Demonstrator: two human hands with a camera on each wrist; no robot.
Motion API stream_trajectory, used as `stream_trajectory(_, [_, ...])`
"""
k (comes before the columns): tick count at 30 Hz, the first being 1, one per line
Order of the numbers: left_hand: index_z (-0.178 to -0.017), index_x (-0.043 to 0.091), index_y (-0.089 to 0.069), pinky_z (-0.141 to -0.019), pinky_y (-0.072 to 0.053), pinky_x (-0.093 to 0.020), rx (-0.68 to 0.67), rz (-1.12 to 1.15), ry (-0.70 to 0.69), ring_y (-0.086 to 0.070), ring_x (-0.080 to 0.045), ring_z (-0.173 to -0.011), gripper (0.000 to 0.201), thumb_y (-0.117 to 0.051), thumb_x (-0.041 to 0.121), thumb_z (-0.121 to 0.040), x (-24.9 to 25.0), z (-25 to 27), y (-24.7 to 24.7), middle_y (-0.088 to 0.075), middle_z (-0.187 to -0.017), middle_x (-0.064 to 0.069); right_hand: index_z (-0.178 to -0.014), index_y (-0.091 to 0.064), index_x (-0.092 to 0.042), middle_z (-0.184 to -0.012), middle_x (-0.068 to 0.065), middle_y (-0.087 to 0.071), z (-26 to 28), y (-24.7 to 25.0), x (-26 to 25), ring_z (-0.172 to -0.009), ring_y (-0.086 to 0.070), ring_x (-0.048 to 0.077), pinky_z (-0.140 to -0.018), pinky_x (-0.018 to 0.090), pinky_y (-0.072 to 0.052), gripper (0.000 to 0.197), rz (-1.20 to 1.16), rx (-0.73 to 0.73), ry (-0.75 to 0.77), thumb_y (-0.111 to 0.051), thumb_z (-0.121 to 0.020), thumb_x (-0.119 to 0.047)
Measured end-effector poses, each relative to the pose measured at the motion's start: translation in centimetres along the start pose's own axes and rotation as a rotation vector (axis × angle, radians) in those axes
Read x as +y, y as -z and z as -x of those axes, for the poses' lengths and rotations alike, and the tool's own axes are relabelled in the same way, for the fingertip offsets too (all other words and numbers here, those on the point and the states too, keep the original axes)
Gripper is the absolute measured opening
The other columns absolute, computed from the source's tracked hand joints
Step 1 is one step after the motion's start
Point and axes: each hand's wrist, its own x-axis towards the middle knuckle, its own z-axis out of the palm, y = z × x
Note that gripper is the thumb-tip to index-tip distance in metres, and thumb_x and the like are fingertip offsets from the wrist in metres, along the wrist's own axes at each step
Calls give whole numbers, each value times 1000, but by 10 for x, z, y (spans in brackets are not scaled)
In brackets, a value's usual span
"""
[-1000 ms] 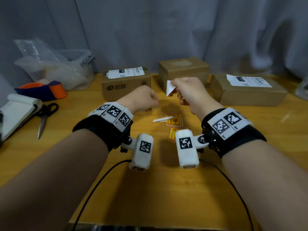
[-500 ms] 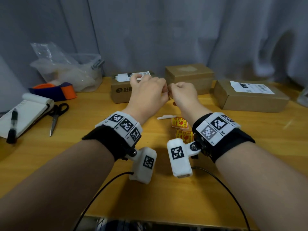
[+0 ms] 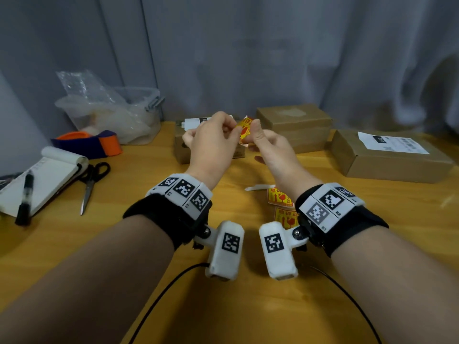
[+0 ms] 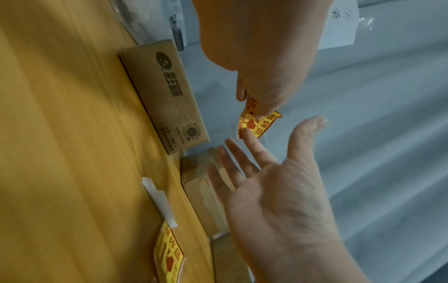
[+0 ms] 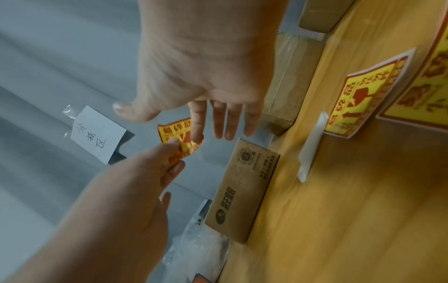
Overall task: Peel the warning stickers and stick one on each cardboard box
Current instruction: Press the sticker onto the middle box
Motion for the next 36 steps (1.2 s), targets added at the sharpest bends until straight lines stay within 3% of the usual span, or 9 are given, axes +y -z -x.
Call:
stream_trajectory(4, [-73, 31, -52, -98, -37, -44, -106, 175, 92, -56, -8, -81, 15, -63, 35, -82, -12, -8, -4, -57, -74, 14, -81, -62, -12, -73, -8, -60, -12, 0, 0, -63, -55, -7, -67, 14, -45, 10, -6, 11, 96, -64, -87, -20])
stream_trajectory(6, [-69, 32, -53, -93, -43, -55, -128, 283, 134, -58, -12, -76, 14, -63, 38, -77, -15, -9, -6, -59, -70, 13, -79, -62, -16, -78, 2, -60, -21, 0, 1, -70, -55, 6, -70, 23, -46, 10, 2, 16, 103, -63, -86, -9])
stream_trajectory(9, [-71, 24, -57, -84, -47, -45, -141, 420, 225, -55, -14, -69, 15, -65, 33, -81, -22, -11, -6, -61, -68, 8, -78, -64, -19, -81, 11, -56, -29, -1, 6, -76, -51, 20, -71, 32, -48, 21, 2, -26, 97, -62, -83, 2])
stream_trajectory(13, [-71, 24, -60, -90, -46, -45, -147, 299, 312, -59, -18, -79, 21, -62, 43, -80, -41, -22, -6, -62, -73, 8, -83, -70, -18, -95, 8, -65, -41, -5, 14, -92, -59, 17, -81, 24, -49, 19, 131, -62, 142, -62, -85, -1])
stream_trajectory(18, [-118, 30, -50, -105, -24, -47, -85, -245, 372, -28, -30, -131, 44, -63, 48, -80, -67, -37, 7, -33, -141, -7, -120, -61, -11, -127, 4, -55, -67, -6, 24, -117, -50, 14, -106, 29, -39, 29, 310, -3, 187, -54, -91, -8])
stream_trajectory(21, [-141, 35, -26, -111, -23, -49, -240, -195, 471, -23, -38, -136, 79, -70, 46, -75, -85, -43, 10, -10, -152, -15, -134, -49, -13, -141, 2, -39, -81, -8, 30, -129, -36, 12, -112, 26, -28, 43, 356, -101, 152, -55, -91, -10])
stream_trajectory(24, [-146, 33, -12, -109, -30, -42, -351, -35, 535, -38, -35, -128, 96, -75, 38, -73, -95, -46, 4, -24, -146, -17, -135, -46, -18, -140, -4, -34, -87, -15, 37, -132, -34, 13, -114, 30, -29, 46, 264, -155, 85, -55, -91, -10])
stream_trajectory(32, [-144, 37, 8, -108, -29, -52, -337, -347, 383, -30, -39, -132, 126, -80, 56, -56, -71, -43, 2, -10, -148, -13, -127, -55, -22, -134, 0, -45, -75, 2, 14, -124, -47, 14, -105, 31, -41, 36, 34, -100, 36, -55, -92, -13])
stream_trajectory(36, [-145, 31, -1, -107, -30, -49, -398, -601, 149, -29, -38, -132, 124, -81, 55, -54, -49, -39, 12, -6, -150, -14, -126, -57, -19, -114, -2, -60, -58, 24, -7, -95, -57, 3, -74, 16, -45, 32, -125, -80, -89, -51, -95, -13])
